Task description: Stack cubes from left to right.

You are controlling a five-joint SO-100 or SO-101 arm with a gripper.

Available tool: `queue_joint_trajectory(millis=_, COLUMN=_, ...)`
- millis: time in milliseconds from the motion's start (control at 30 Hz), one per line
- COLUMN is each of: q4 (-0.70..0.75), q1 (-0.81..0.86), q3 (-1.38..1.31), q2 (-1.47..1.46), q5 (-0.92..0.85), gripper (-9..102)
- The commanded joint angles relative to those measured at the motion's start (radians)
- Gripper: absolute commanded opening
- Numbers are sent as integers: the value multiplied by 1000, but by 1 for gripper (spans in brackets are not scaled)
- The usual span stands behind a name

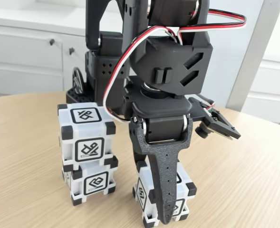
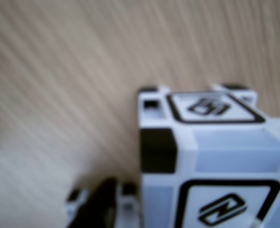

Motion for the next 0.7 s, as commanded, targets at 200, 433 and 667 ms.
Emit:
queue_joint_trajectory(millis=200, q4=-9, q1=-29, q3=-8, q2=20, q5=-31, gripper=35)
queue_joint_trajectory(millis=433, q4=-9, q1=-120, q3=-6, q2=21, q5=37, gripper=30)
queue_joint_trajectory(millis=667, q4=-9, q1=-103, q3=-6, q2=21, q5=83, gripper=18)
